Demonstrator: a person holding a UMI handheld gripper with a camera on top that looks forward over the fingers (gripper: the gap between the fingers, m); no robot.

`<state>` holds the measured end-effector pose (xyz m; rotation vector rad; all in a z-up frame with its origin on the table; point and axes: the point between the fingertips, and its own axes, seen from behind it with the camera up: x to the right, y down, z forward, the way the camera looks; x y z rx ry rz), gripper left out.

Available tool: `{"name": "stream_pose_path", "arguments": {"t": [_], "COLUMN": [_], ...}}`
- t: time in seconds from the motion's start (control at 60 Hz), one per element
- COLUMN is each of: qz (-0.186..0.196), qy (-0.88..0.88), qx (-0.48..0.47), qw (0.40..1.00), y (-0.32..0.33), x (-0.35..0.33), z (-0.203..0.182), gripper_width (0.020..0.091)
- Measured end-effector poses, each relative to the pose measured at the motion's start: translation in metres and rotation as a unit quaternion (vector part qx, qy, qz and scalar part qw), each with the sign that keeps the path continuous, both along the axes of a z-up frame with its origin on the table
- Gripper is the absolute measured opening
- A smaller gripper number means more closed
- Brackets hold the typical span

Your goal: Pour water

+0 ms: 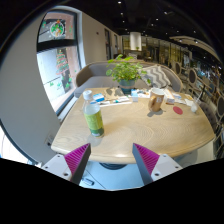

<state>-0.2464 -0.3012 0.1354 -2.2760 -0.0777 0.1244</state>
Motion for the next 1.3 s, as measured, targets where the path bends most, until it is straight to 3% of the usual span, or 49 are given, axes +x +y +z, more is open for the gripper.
{"name": "stream_pose_path", "arguments": {"t": [0.15, 0.467, 0.517, 0.633, 0.75, 0.95, 1.1, 1.3], "qz": [0.021, 0.005, 0.008, 0.015, 0.016, 0.015, 0.01, -0.027], "qy": [0.006, 0.028, 0.024, 0.019, 0.002, 0.006, 0.035, 0.154], "qx": [0.04, 0.099, 0.107, 0.115, 0.134, 0.127, 0.131, 0.149], "qw": [0.999, 0.995, 0.994, 0.993, 0.991, 0.992, 0.991, 0.976], "y": [0.051, 0.161, 0.173, 0.187, 0.193, 0.193, 0.202, 0.234], "x": [-0.051, -0.085, -0.088, -0.096, -0.094, -0.093, -0.086, -0.059], "z": [-0.012, -0.043, -0.048, -0.06, -0.059, -0.057, -0.03, 0.051], "gripper_width": [0.0858, 0.0842, 0.0792, 0.0555, 0.0515, 0.0376, 0.0346, 0.0345]}}
